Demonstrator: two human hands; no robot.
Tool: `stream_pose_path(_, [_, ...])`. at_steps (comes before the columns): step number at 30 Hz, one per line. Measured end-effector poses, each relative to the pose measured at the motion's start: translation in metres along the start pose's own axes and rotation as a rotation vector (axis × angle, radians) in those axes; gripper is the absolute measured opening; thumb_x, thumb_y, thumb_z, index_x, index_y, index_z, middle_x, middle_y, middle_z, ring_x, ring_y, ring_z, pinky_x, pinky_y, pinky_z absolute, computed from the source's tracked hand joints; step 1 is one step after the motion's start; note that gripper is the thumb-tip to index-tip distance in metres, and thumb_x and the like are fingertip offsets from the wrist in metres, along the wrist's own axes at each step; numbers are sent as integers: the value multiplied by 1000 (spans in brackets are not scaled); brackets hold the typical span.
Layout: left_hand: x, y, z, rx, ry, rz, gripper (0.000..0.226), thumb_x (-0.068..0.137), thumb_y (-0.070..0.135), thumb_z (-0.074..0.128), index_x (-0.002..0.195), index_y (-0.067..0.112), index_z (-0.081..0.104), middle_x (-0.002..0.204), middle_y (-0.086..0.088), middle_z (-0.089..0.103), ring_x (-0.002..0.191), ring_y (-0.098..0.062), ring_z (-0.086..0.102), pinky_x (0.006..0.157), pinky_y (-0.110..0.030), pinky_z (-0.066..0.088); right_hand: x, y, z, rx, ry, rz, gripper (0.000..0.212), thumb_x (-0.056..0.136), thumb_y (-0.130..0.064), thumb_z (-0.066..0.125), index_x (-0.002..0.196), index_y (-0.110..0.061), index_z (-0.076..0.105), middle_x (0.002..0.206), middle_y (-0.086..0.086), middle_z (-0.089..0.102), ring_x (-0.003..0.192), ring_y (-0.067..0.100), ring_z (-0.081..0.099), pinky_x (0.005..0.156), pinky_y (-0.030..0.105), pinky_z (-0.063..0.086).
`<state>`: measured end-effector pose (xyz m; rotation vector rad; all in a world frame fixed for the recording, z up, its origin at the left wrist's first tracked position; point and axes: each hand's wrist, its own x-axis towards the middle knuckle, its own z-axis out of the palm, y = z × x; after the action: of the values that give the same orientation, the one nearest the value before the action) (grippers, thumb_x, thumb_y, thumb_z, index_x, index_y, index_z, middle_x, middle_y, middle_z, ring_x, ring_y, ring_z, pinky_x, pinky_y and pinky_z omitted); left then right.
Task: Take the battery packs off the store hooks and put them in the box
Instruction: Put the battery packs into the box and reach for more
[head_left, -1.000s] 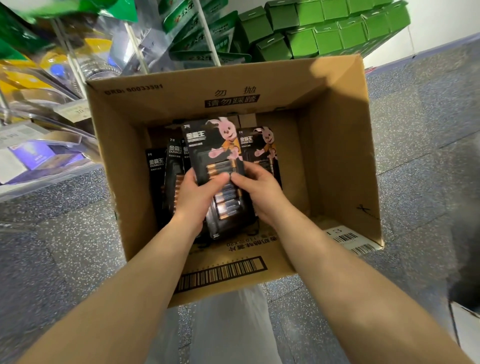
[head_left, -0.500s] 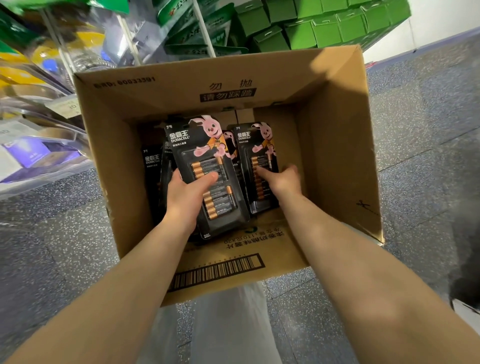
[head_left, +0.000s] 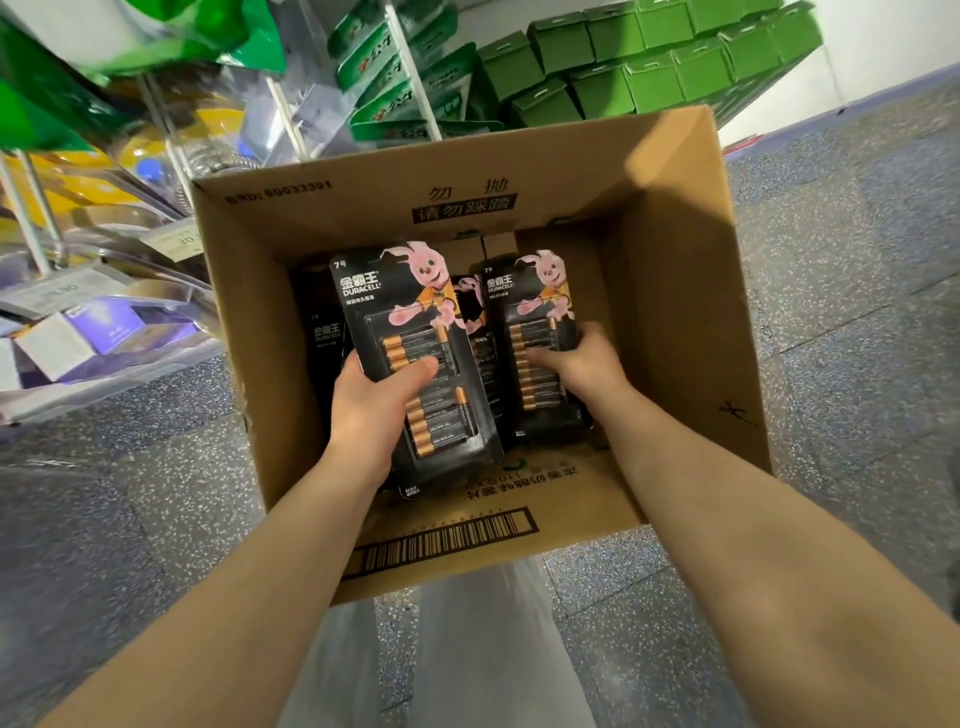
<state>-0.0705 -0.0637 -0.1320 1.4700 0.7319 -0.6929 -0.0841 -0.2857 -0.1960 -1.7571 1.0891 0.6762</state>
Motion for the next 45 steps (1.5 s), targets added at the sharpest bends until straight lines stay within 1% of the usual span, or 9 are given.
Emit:
stream_pose_path(4, [-21, 17, -2, 31, -18, 40, 30, 84, 12, 74, 98, 32, 57, 104, 1, 70, 96, -20, 70, 89, -46, 56, -47, -18, -16, 77, -107, -162, 19, 86, -22, 70, 102, -25, 61, 102, -2, 69, 96, 15, 67, 88, 39, 53])
stream_pose_path(10, [-76, 88, -23, 48, -64, 245, 28, 82, 12, 75, 93, 29, 56, 92, 1, 70, 79, -16, 71, 64, -31, 55, -148, -65, -43, 324, -108, -354, 15, 84, -8, 70, 98, -15, 68, 95, 7, 74, 87, 23, 72, 79, 40, 57])
stream_pose_path(18, [-192, 223, -83, -143, -156, 614, 21, 79, 4, 73, 86, 22, 67, 71, 7, 74, 72, -22, 67, 81, -41, 53, -310, -186, -82, 428, -113, -784, 14, 69, -19, 74, 83, -20, 76, 90, 14, 73, 83, 34, 71, 77, 56, 57])
stream_pose_path(21, [-239, 269, -114, -265, -146, 734, 49, 48, 26, 84, 93, 20, 68, 84, -5, 72, 85, -29, 65, 86, -48, 53, -369, -235, -86, 383, -107, -968, 14, 72, -18, 73, 84, -24, 76, 90, 10, 75, 84, 32, 72, 79, 50, 58])
stream_pose_path(23, [-270, 294, -142, -279, -80, 858, 54, 41, 35, 80, 91, 19, 68, 79, 0, 72, 73, -21, 67, 74, -37, 58, -408, -271, -82, 377, -148, -1063, 10, 70, -14, 74, 80, -18, 75, 81, 6, 74, 76, 27, 71, 77, 44, 56])
stream_pose_path(25, [-303, 317, -172, -312, -40, 997, 49, 43, 31, 79, 90, 19, 68, 71, 7, 73, 60, -9, 66, 59, -23, 56, -446, -308, -69, 310, -212, -1186, 17, 65, -18, 73, 80, -11, 73, 76, 5, 70, 72, 23, 65, 73, 38, 52])
stream_pose_path(35, [-416, 388, -304, -487, 238, 1368, 35, 59, 20, 69, 93, 18, 66, 70, 10, 73, 60, -5, 67, 54, -20, 51, -591, -424, 15, 282, -329, -1605, 20, 65, -20, 73, 85, -20, 77, 85, -1, 76, 76, 13, 70, 72, 29, 54])
stream_pose_path(40, [-451, 410, -356, -569, 180, 1501, 40, 48, 32, 75, 80, 16, 57, 44, 8, 52, 32, -2, 46, 31, -16, 38, -642, -466, 41, 232, -265, -1780, 10, 86, -11, 69, 90, -19, 70, 78, -15, 74, 71, -2, 68, 60, 10, 46])
stream_pose_path(45, [-475, 439, -393, -577, 236, 1557, 24, 67, 16, 71, 89, 14, 63, 59, 6, 65, 44, -8, 58, 40, -22, 46, -683, -508, 57, 283, -199, -1861, 9, 88, -20, 67, 96, -15, 68, 82, -7, 75, 73, 0, 69, 58, 9, 46])
